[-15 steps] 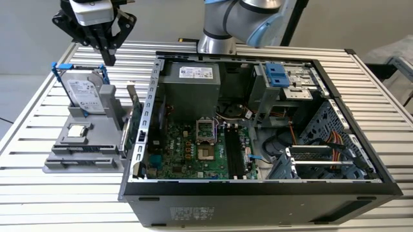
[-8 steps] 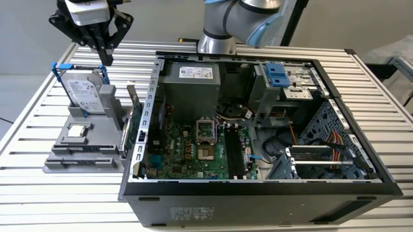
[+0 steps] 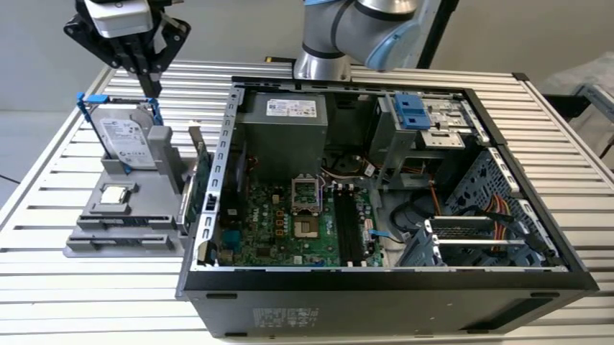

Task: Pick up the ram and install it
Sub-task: 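Reach for the ram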

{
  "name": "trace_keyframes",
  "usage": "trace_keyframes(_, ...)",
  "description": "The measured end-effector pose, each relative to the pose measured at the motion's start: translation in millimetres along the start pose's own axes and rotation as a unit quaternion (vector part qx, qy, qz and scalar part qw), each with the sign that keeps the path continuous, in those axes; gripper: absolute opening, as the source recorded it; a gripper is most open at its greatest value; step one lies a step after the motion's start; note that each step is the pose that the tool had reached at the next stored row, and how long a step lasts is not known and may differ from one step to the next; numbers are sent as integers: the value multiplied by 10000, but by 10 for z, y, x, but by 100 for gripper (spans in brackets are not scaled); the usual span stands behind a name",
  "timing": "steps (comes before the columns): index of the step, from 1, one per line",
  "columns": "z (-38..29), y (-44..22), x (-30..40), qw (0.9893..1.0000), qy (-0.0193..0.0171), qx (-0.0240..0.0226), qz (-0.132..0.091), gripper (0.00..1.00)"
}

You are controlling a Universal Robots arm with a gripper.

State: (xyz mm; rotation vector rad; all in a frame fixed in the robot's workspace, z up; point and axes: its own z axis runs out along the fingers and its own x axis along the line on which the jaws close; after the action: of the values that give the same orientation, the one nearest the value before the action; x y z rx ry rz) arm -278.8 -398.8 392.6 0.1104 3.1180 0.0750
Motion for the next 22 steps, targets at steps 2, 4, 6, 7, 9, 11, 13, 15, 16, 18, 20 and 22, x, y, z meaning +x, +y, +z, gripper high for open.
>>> trace_keyframes(2,-1,-1,19,10000,0,0,0,0)
trace_keyframes(4,-1,-3,36,10000,0,0,0,0)
trace_keyframes(6,-1,-3,50,10000,0,0,0,0)
trace_keyframes(7,-2,-4,57,10000,0,0,0,0)
trace_keyframes(9,-2,-5,73,10000,0,0,0,0)
trace_keyframes(11,-2,-6,89,10000,0,0,0,0)
trace_keyframes(13,-3,-8,111,10000,0,0,0,0)
trace_keyframes(15,-3,-9,131,10000,0,0,0,0)
trace_keyframes(16,-3,-10,141,10000,0,0,0,0)
trace_keyframes(18,-4,-11,163,10000,0,0,0,0)
trace_keyframes(20,-4,-13,184,10000,0,0,0,0)
trace_keyframes(22,-5,-14,203,10000,0,0,0,0)
